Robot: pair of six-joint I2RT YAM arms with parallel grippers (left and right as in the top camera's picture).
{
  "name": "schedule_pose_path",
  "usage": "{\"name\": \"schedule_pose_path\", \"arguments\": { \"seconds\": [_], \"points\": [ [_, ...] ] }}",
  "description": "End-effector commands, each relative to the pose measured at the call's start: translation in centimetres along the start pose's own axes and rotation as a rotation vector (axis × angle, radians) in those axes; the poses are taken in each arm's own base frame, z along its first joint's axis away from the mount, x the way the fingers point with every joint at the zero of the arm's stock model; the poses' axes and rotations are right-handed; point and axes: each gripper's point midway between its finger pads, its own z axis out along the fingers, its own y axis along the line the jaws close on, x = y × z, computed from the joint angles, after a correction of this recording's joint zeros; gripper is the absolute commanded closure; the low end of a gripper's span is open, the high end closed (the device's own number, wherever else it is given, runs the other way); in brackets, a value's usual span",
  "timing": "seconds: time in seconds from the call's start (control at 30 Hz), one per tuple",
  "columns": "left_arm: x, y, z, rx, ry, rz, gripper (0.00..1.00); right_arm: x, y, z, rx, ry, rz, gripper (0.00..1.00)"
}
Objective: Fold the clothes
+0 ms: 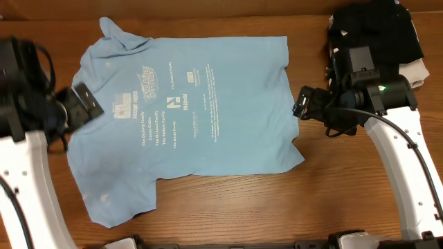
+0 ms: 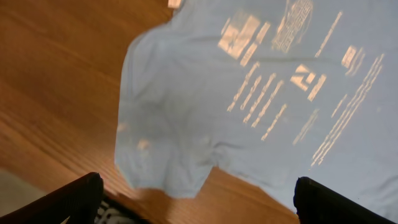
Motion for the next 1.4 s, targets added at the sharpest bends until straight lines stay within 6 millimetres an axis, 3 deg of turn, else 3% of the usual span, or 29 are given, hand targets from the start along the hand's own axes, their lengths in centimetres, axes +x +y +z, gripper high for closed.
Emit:
{"name": "schedule_pose_path", "arguments": {
  "seconds": [0.0,0.13,0.27,0.43,0.53,0.7,0.77,1.0,1.13,1.37],
  "points": [
    [3.6,0.9,3.9,-0.053,0.153,-0.073,0.00,-0.7,0.4,-1.0,-0.006,-0.046,-0.010,0.00],
    [7.8,2.2,7.3,-0.105,0.266,-0.192,0.00,-0.7,0.3,-1.0,-0.005,-0.044,-0.024,0.00],
    [11.6,1.7,11.1,-0.049,0.375,-0.205,0.00,-0.8,0.4,-0.9,-0.005,-0.046,-0.043,0.00],
    [16.1,2.8,16.4,-0.069,0.480,-0.202,0.00,-1.1,0.5,-0.6,-0.006,-0.047,-0.043,0.00],
    [17.3,3.2,18.6,-0.066,0.482,-0.170,0.00,-1.1,0.5,-0.6,-0.005,-0.047,-0.044,0.00],
    [17.6,3.8,22.1,-0.041,0.406,-0.059,0.00,-1.1,0.5,-0.6,-0.006,-0.048,-0.043,0.00],
    [17.8,2.9,23.3,0.026,0.388,-0.051,0.00,-1.2,0.5,-0.6,-0.008,-0.051,-0.043,0.00],
    [17.6,2.5,24.1,0.066,0.357,-0.003,0.03,-1.3,0.6,-0.6,-0.011,-0.058,-0.044,0.00],
    [19.6,2.9,23.7,0.058,0.435,-0.023,0.18,-1.6,0.8,-0.6,-0.017,-0.071,-0.047,0.00],
    [21.0,2.7,23.0,0.063,0.505,-0.097,0.18,-1.9,0.9,-0.6,-0.022,-0.080,-0.048,0.00]
  ]
}}
